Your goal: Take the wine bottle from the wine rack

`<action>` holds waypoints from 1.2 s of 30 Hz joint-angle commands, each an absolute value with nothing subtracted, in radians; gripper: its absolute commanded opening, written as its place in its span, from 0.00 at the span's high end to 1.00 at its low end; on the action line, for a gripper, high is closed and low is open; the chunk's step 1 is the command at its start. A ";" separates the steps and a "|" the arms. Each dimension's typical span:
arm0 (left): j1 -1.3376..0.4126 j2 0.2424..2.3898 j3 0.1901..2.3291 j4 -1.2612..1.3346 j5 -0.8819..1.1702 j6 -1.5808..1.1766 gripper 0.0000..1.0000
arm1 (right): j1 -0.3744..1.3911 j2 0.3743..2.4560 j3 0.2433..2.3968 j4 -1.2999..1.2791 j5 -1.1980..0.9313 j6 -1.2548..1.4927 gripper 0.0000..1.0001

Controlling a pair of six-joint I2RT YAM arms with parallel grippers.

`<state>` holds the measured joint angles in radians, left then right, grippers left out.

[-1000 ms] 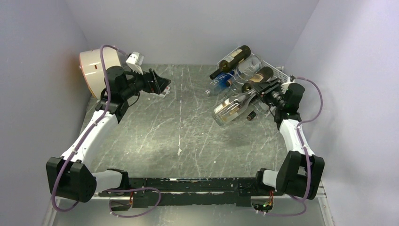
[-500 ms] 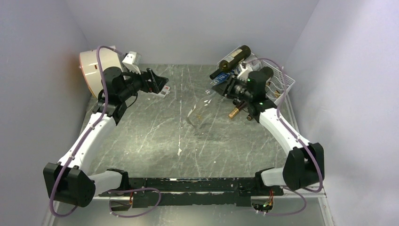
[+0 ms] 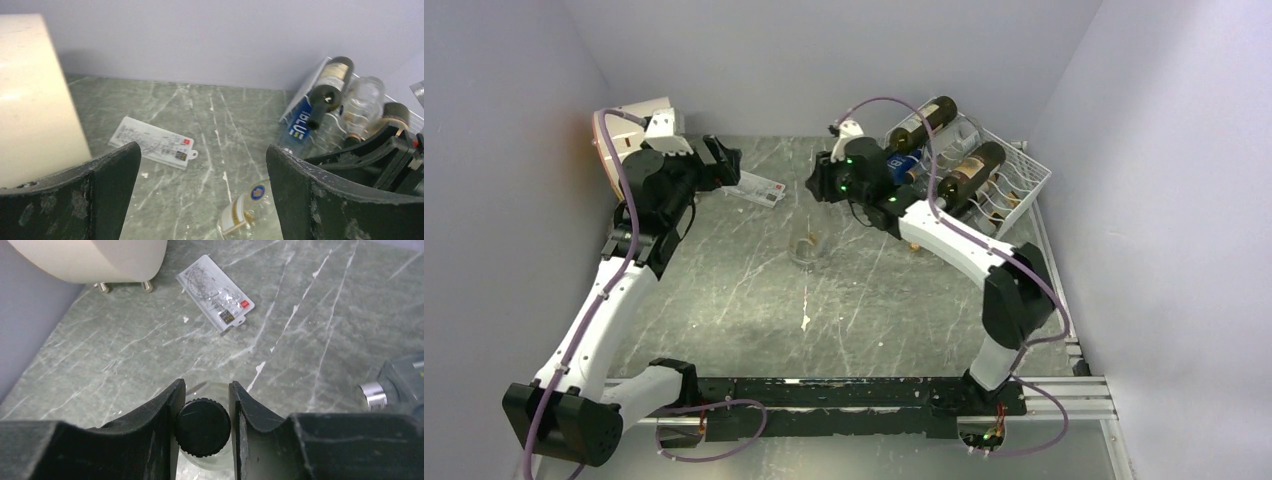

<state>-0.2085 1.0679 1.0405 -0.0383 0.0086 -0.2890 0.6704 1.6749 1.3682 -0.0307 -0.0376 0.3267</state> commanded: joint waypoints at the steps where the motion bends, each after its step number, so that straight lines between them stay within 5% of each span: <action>1: -0.181 1.044 1.059 -0.051 -0.092 -0.306 0.01 | 0.719 1.751 1.550 0.094 0.100 0.227 1.00; 16: -0.120 1.046 1.055 -0.049 -0.069 -0.336 0.01 | 0.895 1.973 1.761 0.084 0.288 -0.078 1.00; 26: -0.117 1.061 1.057 -0.047 -0.032 -0.339 0.01 | 0.904 1.950 1.826 -0.029 0.336 -0.041 0.32; 31: -0.117 1.065 1.058 -0.047 -0.021 -0.339 0.01 | 0.905 1.869 1.841 -0.125 0.349 -0.025 0.20; 36: -0.116 1.068 1.060 -0.043 0.000 -0.341 0.01 | 0.904 1.642 1.610 -0.090 0.358 -0.022 0.16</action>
<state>-0.1265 1.0645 1.0405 -0.0525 -0.0444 -0.3305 0.9043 1.8347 1.7493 -0.1009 0.3290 -0.0307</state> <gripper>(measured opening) 0.989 0.822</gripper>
